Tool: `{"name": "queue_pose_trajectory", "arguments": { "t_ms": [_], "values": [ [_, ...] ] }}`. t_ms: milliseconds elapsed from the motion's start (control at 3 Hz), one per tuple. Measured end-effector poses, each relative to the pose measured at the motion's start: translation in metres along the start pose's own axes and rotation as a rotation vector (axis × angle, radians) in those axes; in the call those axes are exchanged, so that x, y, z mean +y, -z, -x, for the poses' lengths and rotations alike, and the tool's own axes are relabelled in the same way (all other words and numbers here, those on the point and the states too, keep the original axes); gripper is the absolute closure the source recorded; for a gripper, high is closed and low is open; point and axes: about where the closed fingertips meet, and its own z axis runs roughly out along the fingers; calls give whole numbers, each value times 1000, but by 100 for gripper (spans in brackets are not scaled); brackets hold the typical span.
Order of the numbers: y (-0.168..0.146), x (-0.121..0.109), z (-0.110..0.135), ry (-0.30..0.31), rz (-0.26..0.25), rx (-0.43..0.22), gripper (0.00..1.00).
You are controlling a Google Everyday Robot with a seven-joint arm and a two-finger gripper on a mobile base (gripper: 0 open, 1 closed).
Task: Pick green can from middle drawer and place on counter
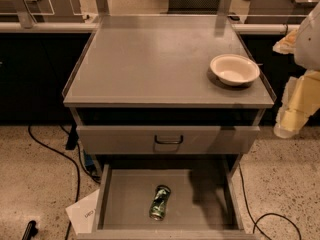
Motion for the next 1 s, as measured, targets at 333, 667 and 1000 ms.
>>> {"name": "queue_pose_trajectory", "arguments": {
  "t_ms": [333,667,1000],
  "values": [
    [0,0,0,0,0,0,0],
    [3,-4,1,-47,-38,-11,0],
    [9,-1,0,-193,-133,-45,0]
  ]
}}
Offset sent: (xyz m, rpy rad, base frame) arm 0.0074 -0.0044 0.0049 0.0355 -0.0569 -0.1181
